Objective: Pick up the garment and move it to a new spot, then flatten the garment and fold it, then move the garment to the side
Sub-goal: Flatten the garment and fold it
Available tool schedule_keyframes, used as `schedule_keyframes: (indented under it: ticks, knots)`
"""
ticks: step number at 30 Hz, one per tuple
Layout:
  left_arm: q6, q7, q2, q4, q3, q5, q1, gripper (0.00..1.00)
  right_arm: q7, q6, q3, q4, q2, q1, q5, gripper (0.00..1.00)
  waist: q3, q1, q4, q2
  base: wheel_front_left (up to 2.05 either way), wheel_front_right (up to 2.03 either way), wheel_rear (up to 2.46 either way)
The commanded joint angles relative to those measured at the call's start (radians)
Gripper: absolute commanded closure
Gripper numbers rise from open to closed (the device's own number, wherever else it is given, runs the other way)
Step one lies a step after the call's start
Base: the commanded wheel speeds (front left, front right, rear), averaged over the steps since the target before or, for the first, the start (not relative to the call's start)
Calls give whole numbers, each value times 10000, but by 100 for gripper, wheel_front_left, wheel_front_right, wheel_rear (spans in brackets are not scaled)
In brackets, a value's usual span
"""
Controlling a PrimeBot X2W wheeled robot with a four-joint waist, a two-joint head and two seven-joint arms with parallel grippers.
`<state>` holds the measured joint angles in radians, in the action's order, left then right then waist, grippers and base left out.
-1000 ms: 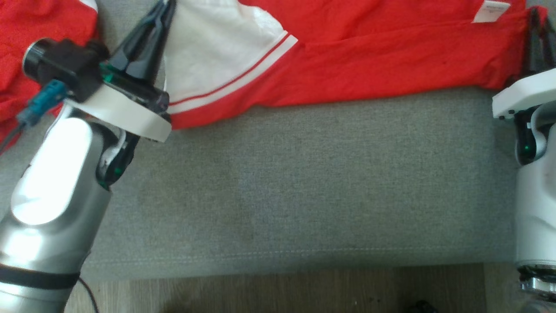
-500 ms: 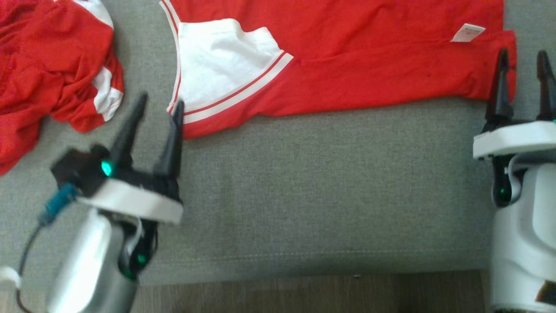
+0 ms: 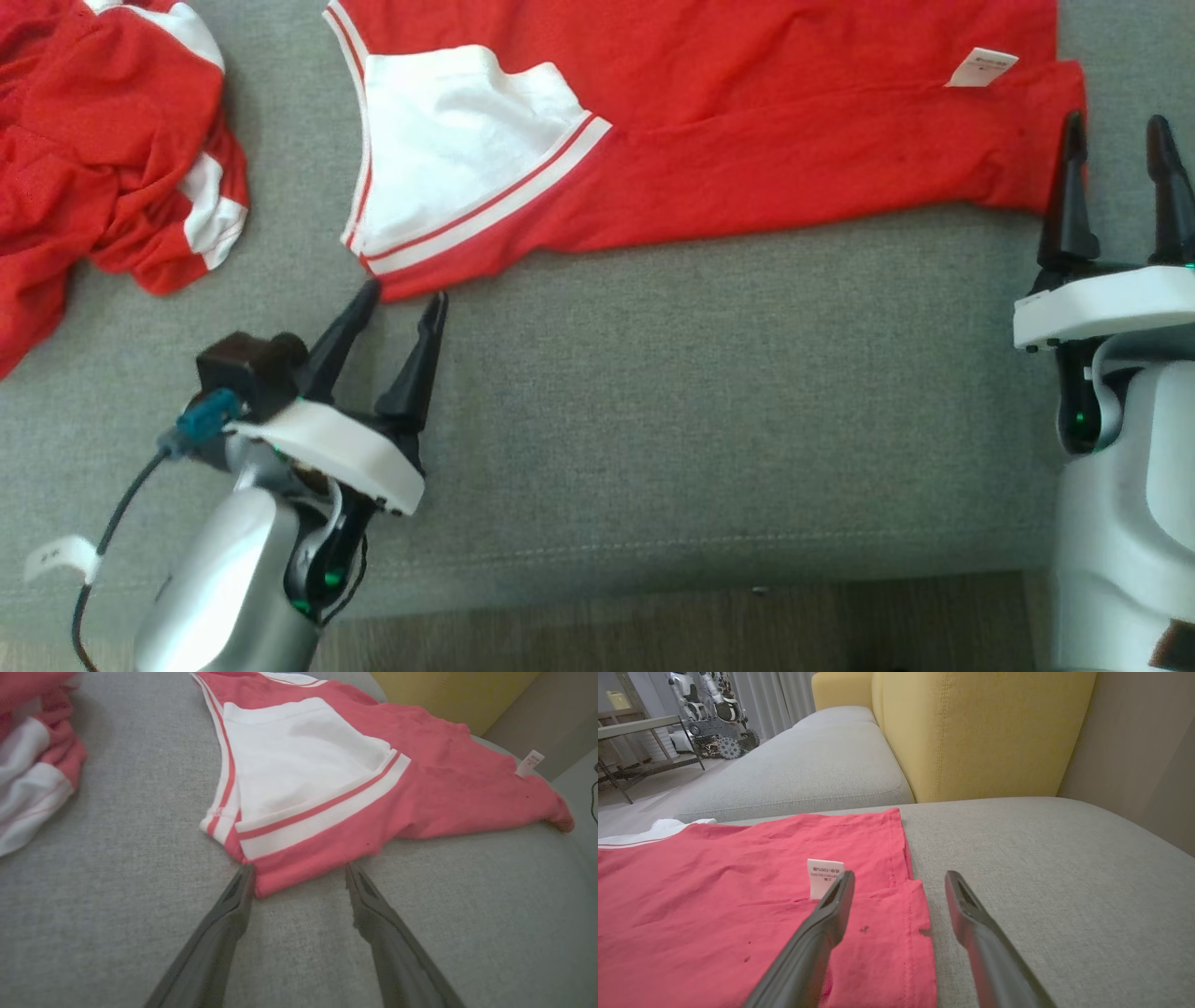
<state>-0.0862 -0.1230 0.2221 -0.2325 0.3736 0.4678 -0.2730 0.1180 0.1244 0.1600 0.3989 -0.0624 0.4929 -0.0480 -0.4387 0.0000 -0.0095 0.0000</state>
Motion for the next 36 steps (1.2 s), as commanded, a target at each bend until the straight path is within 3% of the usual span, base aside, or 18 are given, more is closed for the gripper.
schedule_keyframes:
  ticks: [1,4,6,9,10,14,20,25,26,27,31,36]
  knots:
    - [75,21,194,225,-382,0,-319,0,-52,63,-249,-355,104,-10,14,0,-15,0,-16,0,0,0,0]
    - [167,110,204,6,-409,2,-469,2,-323,63,-219,-248,106,50,-20,0,-27,0,-30,0,0,0,0]
    - [177,202,242,-99,-384,6,-495,33,-547,63,-275,-86,94,94,5,0,-13,0,-25,0,0,0,0]
    - [194,332,337,-248,-294,-72,-514,95,-1082,63,-333,271,58,207,25,0,33,0,-19,0,0,0,0]
    - [201,319,355,-272,-283,-89,-514,100,-1297,63,-352,422,45,272,47,0,54,0,-17,0,0,0,0]
    - [199,290,457,-350,-219,-152,-499,100,-1870,63,-287,1037,-91,686,122,0,153,0,45,0,0,0,0]
    - [195,173,560,-459,-42,-390,-708,100,-2903,63,614,2034,-168,1042,-345,0,285,0,275,0,0,0,0]
    - [208,-63,698,-574,51,-635,-926,100,-3500,63,743,2226,5,933,-169,0,378,0,353,0,0,0,0]
    - [204,-93,738,-606,74,-682,-957,100,-3564,63,645,2243,27,888,-22,31,398,0,352,0,0,0,0]
    - [207,-145,794,-635,103,-759,-989,100,-3624,63,522,2261,39,832,107,100,429,0,354,0,0,0,0]
    - [234,-337,992,-701,201,-1007,-1037,100,-3810,63,94,2106,-32,588,503,100,592,0,375,0,0,0,0]
    - [212,-306,1251,-480,365,-1163,-822,100,-4118,63,-717,1479,-577,174,1407,100,889,0,402,0,0,0,0]
